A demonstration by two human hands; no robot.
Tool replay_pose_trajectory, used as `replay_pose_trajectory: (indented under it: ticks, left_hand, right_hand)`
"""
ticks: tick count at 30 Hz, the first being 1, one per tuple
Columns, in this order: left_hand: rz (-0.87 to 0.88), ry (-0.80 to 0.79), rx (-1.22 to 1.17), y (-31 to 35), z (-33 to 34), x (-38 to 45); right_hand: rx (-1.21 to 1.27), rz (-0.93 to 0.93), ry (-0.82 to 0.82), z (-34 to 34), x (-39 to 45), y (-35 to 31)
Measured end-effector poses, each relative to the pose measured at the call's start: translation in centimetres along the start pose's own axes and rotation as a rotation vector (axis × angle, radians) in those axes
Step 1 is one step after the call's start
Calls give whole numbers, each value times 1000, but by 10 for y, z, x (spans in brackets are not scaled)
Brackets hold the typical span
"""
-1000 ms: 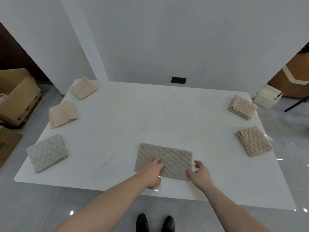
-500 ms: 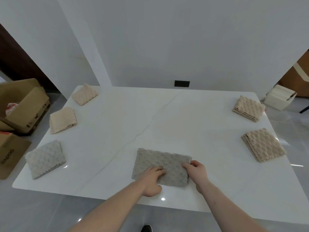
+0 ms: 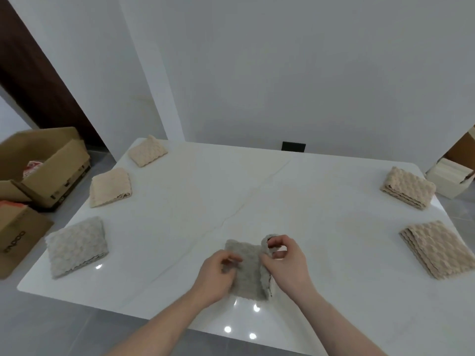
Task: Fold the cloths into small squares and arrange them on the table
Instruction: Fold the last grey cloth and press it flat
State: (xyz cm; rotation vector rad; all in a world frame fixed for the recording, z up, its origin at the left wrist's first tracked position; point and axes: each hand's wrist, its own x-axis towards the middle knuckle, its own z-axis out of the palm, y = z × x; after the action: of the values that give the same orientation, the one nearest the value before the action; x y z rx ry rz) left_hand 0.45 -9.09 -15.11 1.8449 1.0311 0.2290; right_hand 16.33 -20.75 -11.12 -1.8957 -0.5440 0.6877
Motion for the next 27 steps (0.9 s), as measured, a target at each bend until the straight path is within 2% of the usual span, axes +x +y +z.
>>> replay_pose_trajectory:
  ticks: [4,9,14,17,20,27]
  left_hand:
    - [0,107,-75,-22,-21,20]
    - [70,99,-184,-49,-17,36]
    - [136,129,-344,-69,-5,33]
    - [188,151,-310,-80,6,29]
    - [240,221,-161,-90,15,30]
    - [357,274,-137,-106,18,38]
  right_hand:
    - [-29,-98,-62,34,5,3]
    - [-25,-145,-84,61,14,19]
    - [-16,-157,-182,69,14,36]
    - [-16,-306,-41,60,12,54]
    - [-56,-461,119,49,16,80]
    - [-238,-644,141,56,11,130]
